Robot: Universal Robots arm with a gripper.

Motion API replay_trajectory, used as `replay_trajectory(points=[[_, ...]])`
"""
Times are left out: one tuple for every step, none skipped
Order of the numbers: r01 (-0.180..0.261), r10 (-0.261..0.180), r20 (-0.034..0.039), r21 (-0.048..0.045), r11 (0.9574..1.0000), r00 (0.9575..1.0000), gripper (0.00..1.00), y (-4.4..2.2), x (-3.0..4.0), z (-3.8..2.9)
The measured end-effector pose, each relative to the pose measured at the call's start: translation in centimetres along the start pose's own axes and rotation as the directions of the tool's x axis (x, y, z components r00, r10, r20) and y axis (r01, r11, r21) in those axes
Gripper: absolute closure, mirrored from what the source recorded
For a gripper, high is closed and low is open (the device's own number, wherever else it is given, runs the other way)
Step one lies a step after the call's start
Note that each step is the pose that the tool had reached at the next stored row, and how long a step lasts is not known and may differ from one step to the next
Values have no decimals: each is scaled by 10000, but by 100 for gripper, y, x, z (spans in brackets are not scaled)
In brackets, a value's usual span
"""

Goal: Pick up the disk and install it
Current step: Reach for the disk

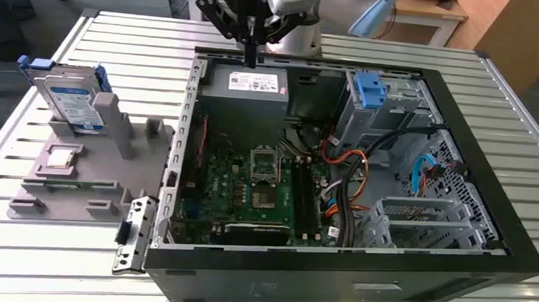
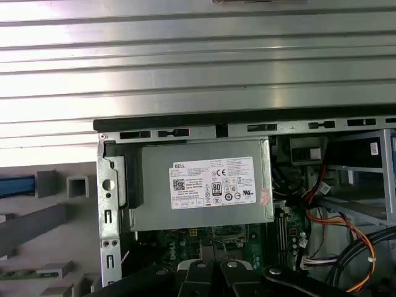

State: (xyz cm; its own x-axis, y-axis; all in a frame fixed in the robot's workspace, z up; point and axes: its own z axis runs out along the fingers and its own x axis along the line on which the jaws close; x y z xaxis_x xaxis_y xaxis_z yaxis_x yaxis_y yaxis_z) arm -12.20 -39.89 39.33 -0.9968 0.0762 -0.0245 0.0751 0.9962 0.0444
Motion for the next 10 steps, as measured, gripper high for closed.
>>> replay_trajectory(points=[[0,0,0,0,10000,10000,90,0,0,0],[-1,1,0,0,10000,10000,90,0,0,0],[0,0,0,0,10000,10000,90,0,0,0],[0,0,0,0,10000,10000,90,0,0,0],[0,0,0,0,10000,10000,90,0,0,0],[-1,1,0,0,10000,10000,90,0,2,0],[-2,2,0,1,10000,10000,90,0,7,0],[-2,2,0,0,10000,10000,90,-1,15,0],[-1,1,0,0,10000,10000,90,-2,22,0],[-1,1,1,-1,10000,10000,90,-2,30,0]])
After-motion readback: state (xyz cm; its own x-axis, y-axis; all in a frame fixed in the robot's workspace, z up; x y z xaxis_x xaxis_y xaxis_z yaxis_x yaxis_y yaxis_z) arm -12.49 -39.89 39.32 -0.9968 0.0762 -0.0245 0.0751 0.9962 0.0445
